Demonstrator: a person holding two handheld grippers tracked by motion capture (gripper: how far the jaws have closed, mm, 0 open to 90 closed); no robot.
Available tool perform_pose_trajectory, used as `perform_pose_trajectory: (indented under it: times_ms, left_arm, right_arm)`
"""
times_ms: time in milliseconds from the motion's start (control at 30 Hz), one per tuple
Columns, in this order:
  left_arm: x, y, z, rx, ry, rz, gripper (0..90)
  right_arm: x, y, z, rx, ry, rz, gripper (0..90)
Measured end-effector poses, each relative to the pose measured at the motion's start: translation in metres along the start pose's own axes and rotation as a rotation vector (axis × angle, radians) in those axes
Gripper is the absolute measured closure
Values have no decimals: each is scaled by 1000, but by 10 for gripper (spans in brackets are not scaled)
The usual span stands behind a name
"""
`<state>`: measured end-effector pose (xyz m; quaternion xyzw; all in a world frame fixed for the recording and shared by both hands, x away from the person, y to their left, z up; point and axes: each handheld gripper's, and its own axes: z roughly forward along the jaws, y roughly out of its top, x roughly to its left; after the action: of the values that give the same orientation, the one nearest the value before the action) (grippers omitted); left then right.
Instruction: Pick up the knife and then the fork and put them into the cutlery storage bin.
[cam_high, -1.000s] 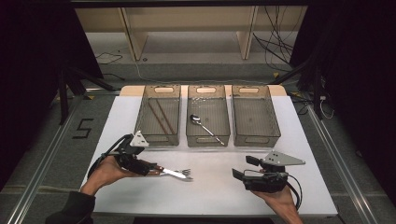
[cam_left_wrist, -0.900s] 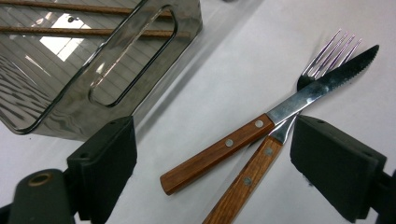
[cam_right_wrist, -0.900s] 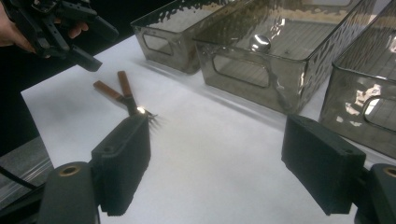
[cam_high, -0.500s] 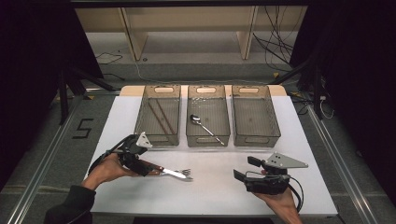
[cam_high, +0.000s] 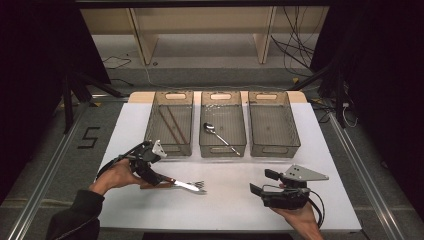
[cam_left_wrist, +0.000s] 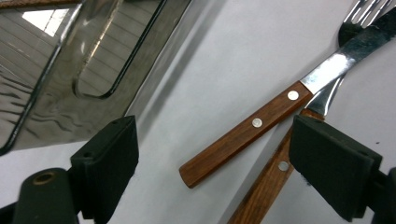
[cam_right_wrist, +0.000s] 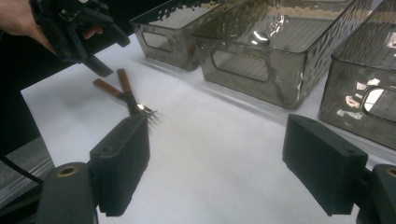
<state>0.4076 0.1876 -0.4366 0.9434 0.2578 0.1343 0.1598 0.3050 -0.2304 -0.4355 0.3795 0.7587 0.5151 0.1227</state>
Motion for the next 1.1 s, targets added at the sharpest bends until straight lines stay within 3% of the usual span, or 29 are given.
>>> perform_pose_trajectory:
  times_ms: [433, 533, 700, 1100]
  left_arm:
    - [3, 8, 9, 82, -42, 89, 227]
    - [3, 9, 11, 86, -55, 96, 262]
    - [3, 10, 12, 118, -78, 148, 317]
    - [3, 15, 21, 155, -116, 226, 408]
  right_arm:
    - [-1, -2, 0, 14, 1, -6, 242]
    - [-1, -1, 0, 15, 1, -6, 244]
    - [0, -1, 2, 19, 2, -10, 245]
    - [0, -1, 3, 27, 4, -11, 250]
